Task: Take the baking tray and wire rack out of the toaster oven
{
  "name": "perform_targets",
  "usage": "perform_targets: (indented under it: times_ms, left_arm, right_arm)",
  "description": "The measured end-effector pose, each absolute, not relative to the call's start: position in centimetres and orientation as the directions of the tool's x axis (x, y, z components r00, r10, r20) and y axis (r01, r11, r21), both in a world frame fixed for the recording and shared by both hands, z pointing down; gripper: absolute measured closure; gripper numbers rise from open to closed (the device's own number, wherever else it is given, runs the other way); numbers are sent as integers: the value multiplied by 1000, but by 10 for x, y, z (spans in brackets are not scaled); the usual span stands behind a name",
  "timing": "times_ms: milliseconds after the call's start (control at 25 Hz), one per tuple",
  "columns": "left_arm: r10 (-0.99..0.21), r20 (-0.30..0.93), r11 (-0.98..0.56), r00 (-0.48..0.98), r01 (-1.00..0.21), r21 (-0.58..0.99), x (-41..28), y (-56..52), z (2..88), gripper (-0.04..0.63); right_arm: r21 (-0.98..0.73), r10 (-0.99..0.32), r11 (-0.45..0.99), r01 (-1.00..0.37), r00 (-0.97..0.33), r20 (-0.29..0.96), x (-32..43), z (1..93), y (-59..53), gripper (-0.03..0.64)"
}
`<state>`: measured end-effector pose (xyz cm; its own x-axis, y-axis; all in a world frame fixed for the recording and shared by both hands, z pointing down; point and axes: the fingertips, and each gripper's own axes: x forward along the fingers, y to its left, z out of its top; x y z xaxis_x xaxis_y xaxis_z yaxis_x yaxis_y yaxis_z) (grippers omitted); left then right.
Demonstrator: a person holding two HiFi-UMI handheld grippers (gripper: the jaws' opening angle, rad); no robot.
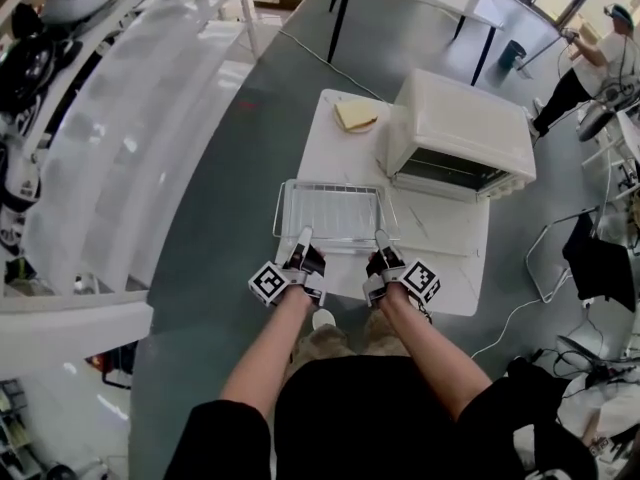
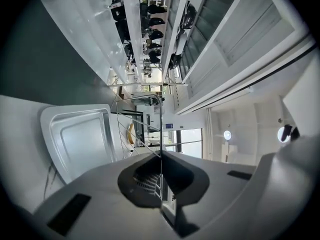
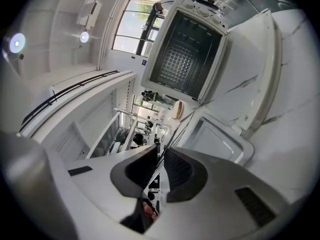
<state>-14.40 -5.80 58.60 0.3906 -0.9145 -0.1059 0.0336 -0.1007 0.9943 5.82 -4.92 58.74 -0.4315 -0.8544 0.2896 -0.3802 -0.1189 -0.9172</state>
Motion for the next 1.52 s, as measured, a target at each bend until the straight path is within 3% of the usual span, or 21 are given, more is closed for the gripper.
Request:
perform_targets:
  times_ms: [560,960,1520]
  left_arm:
    - [-907,-34,-20,420,37,999,-139,-67,642,578]
    - [-894,178,181,412,-31,983,-144,-49,712,578]
    - [-767,414,382,490,-170,908,-142,-30,748,558]
  right_arm:
    - [-922,-853,-196,-334,-407,328,60,639,-57,561]
    - [-888,-804,-345,-305,-392,447,58,700,-41,566]
    - [-807,-717,-497,-318,-373,589,59,737,-27,540]
